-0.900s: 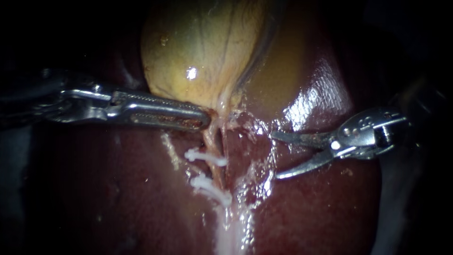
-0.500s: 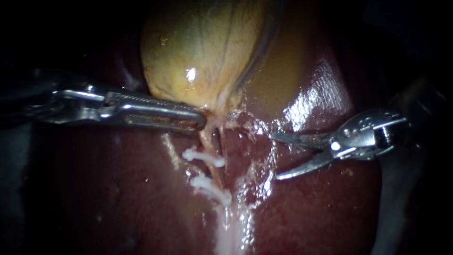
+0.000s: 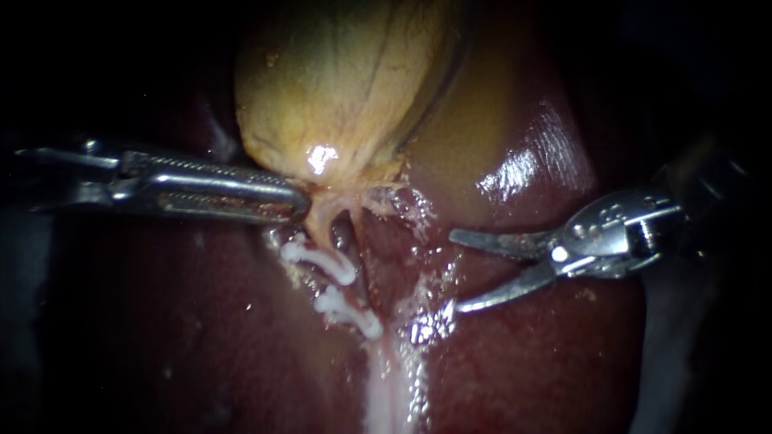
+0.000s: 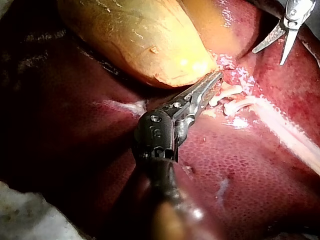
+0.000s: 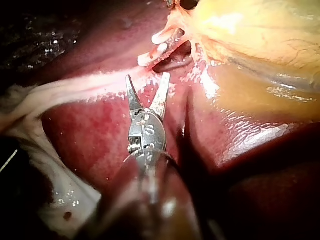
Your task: Go to the cutting position left tube
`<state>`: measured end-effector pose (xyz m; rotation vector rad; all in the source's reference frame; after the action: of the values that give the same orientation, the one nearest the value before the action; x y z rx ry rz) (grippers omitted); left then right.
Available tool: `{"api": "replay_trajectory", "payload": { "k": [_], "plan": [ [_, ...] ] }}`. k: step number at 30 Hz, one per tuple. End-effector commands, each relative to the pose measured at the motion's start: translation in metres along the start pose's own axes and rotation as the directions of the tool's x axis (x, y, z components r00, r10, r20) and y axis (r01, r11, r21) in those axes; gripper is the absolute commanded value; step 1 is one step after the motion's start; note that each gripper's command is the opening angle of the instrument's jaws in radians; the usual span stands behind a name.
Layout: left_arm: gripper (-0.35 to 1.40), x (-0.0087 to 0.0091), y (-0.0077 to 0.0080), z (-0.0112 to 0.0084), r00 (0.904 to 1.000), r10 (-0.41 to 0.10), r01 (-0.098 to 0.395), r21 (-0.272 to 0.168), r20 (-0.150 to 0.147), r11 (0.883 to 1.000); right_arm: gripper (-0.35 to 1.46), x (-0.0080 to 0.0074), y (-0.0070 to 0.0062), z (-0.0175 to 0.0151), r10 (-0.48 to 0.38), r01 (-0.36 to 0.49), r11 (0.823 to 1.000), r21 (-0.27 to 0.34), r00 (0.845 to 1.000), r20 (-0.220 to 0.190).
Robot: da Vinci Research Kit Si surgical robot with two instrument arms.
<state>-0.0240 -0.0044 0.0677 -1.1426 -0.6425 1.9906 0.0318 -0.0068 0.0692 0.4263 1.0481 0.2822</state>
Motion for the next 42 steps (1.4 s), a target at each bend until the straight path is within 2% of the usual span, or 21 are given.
{"api": "replay_trajectory", "payload": {
  "k": [1, 5, 12, 24, 31, 37, 42],
  "plan": [
    [-0.35, 0.0, 0.0, 0.0, 1.0, 0.0, 0.0, 0.001, 0.0, 1.0, 1.43, -0.0001, -0.0001, 0.0005, -0.002, 0.002, 1.0, 0.005, 1.0, 0.0],
    [-0.35, 0.0, 0.0, 0.0001, 1.0, 0.001, -0.001, 0.001, 0.0, 1.0, 1.43, -0.0008, -0.0008, 0.003, -0.011, 0.011, 1.0, 0.023, 1.0, -0.008],
    [-0.35, 0.0, 0.0001, 0.0001, 1.0, 0.007, -0.007, 0.001, -0.001, 1.0, 1.43, -0.0018, -0.0015, 0.0069, -0.003, 0.003, 0.999, 0.045, 1.0, 0.001],
    [-0.35, 0.0, 0.0005, 0.0002, 1.0, 0.006, -0.006, 0.002, -0.001, 1.0, 1.43, -0.0038, -0.0008, 0.0102, 0.022, -0.023, 0.998, 0.051, 1.0, 0.017],
    [-0.35, -0.0001, 0.0005, 0.0004, 1.0, 0.007, -0.007, 0.004, -0.001, 1.0, 1.43, -0.0035, -0.0003, 0.0117, 0.047, -0.048, 0.997, 0.067, 0.999, 0.018],
    [-0.35, -0.0001, 0.0006, 0.0005, 1.0, 0.007, -0.007, 0.004, -0.002, 1.0, 1.43, -0.0031, 0.0, 0.0126, 0.08, -0.079, 0.991, 0.106, 0.997, -0.001],
    [-0.35, -0.0001, 0.0006, 0.0006, 1.0, 0.007, -0.007, 0.005, -0.002, 1.0, 1.43, -0.0029, 0.0001, 0.0133, 0.099, -0.098, 0.986, 0.133, 0.995, 0.0]
  ]
}}
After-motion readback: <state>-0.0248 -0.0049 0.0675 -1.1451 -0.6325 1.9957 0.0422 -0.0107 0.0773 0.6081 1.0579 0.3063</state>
